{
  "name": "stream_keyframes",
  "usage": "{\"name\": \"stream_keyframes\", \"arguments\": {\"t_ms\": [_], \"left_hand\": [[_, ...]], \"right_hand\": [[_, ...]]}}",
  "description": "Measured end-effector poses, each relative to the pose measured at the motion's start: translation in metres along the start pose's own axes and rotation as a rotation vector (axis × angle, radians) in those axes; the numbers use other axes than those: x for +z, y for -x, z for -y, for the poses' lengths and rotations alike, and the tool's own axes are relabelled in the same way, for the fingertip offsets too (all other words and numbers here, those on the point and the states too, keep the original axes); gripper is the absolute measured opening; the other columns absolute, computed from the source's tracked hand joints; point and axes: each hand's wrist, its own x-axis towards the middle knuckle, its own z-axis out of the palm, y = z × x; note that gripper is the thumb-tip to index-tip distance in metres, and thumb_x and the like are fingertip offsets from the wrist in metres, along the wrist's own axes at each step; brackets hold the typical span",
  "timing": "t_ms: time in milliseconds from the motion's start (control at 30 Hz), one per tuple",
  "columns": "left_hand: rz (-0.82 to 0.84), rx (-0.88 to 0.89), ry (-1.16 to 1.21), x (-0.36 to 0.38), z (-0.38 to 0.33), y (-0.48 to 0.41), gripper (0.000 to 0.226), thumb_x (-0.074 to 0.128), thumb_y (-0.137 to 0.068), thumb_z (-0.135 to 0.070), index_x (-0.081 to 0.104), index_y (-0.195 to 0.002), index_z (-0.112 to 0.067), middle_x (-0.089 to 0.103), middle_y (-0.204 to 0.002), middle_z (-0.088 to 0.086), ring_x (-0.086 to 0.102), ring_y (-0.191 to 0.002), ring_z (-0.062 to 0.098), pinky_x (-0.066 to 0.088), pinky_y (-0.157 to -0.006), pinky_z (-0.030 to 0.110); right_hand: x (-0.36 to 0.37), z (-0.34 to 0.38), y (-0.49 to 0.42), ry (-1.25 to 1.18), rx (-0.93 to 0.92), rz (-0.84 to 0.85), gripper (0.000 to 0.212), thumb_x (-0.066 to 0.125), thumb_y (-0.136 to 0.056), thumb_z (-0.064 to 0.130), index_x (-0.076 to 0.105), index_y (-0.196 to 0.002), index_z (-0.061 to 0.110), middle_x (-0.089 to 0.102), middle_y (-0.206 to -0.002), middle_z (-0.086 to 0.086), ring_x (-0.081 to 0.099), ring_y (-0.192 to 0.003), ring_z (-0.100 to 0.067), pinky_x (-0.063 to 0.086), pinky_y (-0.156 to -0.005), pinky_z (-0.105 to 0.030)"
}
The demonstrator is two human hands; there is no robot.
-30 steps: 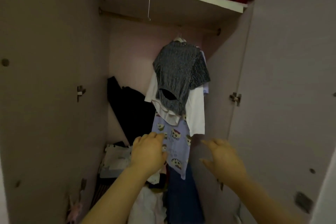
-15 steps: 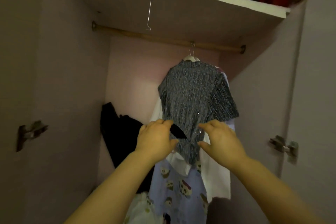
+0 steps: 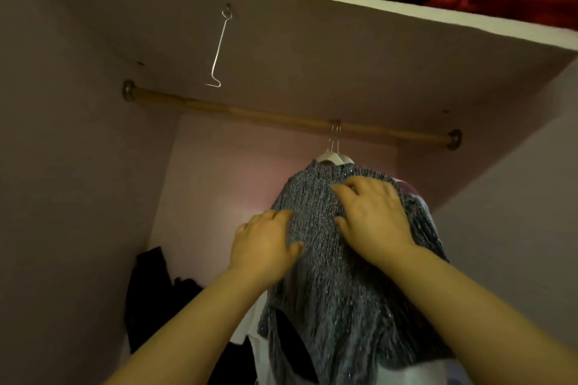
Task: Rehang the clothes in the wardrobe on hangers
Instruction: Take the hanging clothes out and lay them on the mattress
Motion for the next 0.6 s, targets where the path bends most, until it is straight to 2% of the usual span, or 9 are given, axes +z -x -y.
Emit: {"name": "stream_keyframes", "arguments": {"t_ms": [100, 200, 433, 600], "left_hand": [[-0.034, 0.014, 0.018, 0.016, 0.007, -0.031, 0.06, 0.054, -0.088, -0.046, 0.033, -0.141, -0.025, 0.047, -0.135, 0.001, 0.044, -0.122, 0.022, 0.036, -0.098, 0.035], [-0.062, 0.038, 0.05, 0.032, 0.016, -0.06, 0.062, 0.054, -0.088, -0.048, 0.032, -0.142, -0.026, 0.046, -0.137, 0.0, 0.045, -0.122, 0.022, 0.036, -0.098, 0.035], [-0.125, 0.151, 0.085, 0.055, 0.034, -0.12, 0.06, 0.052, -0.089, -0.047, 0.033, -0.141, -0.025, 0.044, -0.138, 0.0, 0.041, -0.125, 0.022, 0.035, -0.1, 0.036], [-0.209, 0.243, 0.119, 0.062, 0.034, -0.148, 0.061, 0.053, -0.089, -0.045, 0.032, -0.142, -0.023, 0.041, -0.141, 0.0, 0.037, -0.128, 0.022, 0.031, -0.105, 0.039]], "right_hand": [[0.02, -0.005, -0.03, 0.091, 0.002, -0.066, 0.063, 0.055, -0.09, 0.031, 0.026, -0.146, 0.021, 0.031, -0.147, -0.005, 0.026, -0.135, -0.025, 0.013, -0.114, -0.041], [0.044, -0.015, -0.056, 0.111, 0.047, -0.07, 0.072, 0.056, -0.089, 0.041, 0.019, -0.147, 0.018, 0.026, -0.149, -0.006, 0.024, -0.136, -0.025, 0.01, -0.115, -0.043], [0.088, -0.052, -0.081, 0.175, 0.169, -0.086, 0.084, 0.052, -0.084, 0.06, 0.017, -0.148, 0.018, 0.035, -0.146, -0.002, 0.035, -0.131, -0.022, 0.028, -0.105, -0.037], [0.1, -0.072, -0.087, 0.255, 0.139, -0.073, 0.073, 0.049, -0.085, 0.059, 0.027, -0.145, 0.022, 0.049, -0.129, -0.001, 0.045, -0.115, -0.022, 0.037, -0.09, -0.034]]}}
